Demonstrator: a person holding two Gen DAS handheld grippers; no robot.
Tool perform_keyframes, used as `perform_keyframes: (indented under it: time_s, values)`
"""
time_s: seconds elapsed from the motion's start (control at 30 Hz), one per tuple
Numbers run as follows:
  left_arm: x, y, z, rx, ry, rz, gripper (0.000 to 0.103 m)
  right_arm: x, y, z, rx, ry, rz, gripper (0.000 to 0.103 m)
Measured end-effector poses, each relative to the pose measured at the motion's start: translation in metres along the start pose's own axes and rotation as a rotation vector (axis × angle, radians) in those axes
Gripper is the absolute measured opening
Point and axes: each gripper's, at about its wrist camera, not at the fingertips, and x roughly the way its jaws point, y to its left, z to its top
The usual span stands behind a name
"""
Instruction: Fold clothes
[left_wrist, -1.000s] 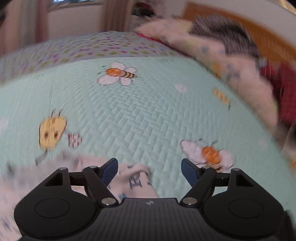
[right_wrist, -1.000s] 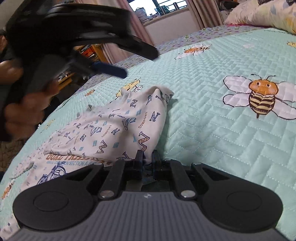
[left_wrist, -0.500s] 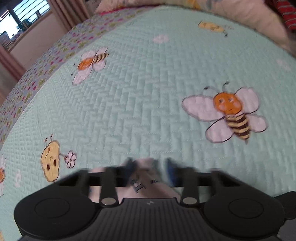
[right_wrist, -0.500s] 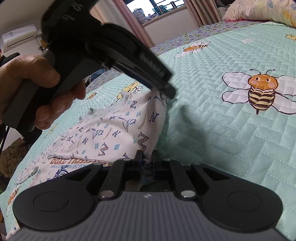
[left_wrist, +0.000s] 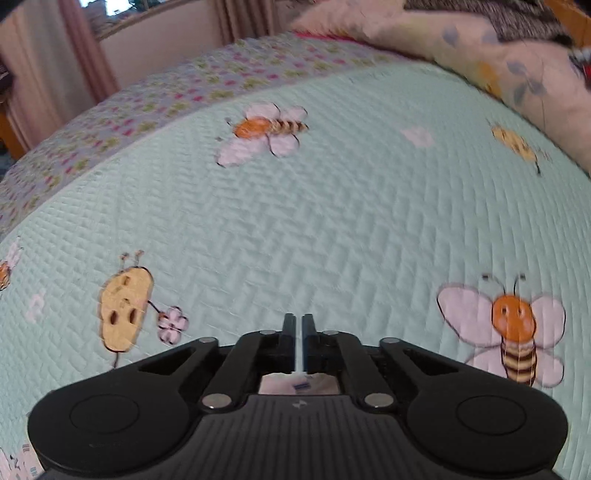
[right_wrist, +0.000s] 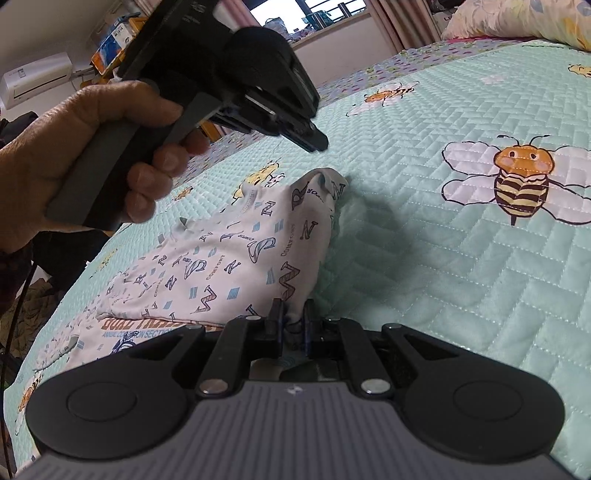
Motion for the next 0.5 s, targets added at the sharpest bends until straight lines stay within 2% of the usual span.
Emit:
perform_keyframes:
  time_s: [0.07, 0.1, 0.17, 0.2, 0.23, 0.3, 0.33, 0.37, 0.4, 0.5]
  values:
    - [-0.001, -0.005, 0.002, 0.043, 0.023, -0.072, 0.028, 0.000, 0.000, 0.000, 0.000, 0.000, 0.000, 0.010]
    - [-0.002, -0.012, 0.001, 0.082, 0.025, -0.067, 0.036, 0.000, 0.000, 0.000, 0.000, 0.000, 0.000, 0.010]
    - [-0.003, -0.026, -0.001, 0.164, 0.029, -0.048, 0.083, 0.000, 0.000, 0.000, 0.002, -0.001, 0.001, 0.010]
    - [-0.002, -0.032, -0.003, 0.202, 0.029, -0.028, 0.085, 0.000, 0.000, 0.000, 0.003, -0.001, 0.002, 0.010]
    - [-0.001, -0.038, -0.004, 0.240, 0.029, -0.007, 0.082, 0.000, 0.000, 0.000, 0.005, -0.002, 0.003, 0.010]
    - [0.008, -0.043, -0.006, 0.262, 0.082, -0.023, 0.073, 0.000, -0.001, 0.000, 0.008, -0.002, 0.005, 0.010]
    - [0.014, -0.045, -0.007, 0.277, 0.117, -0.008, 0.056, 0.000, -0.001, 0.000, 0.009, -0.002, 0.005, 0.010]
    - [0.021, -0.048, -0.009, 0.294, 0.152, 0.010, 0.030, 0.000, -0.001, 0.000, 0.010, -0.002, 0.006, 0.010]
    - [0.027, -0.050, -0.011, 0.314, 0.177, 0.044, 0.020, 0.000, -0.002, 0.000, 0.012, -0.002, 0.007, 0.010]
    - [0.032, -0.052, -0.014, 0.329, 0.188, 0.059, 0.013, 0.001, -0.003, 0.000, 0.016, -0.003, 0.011, 0.011]
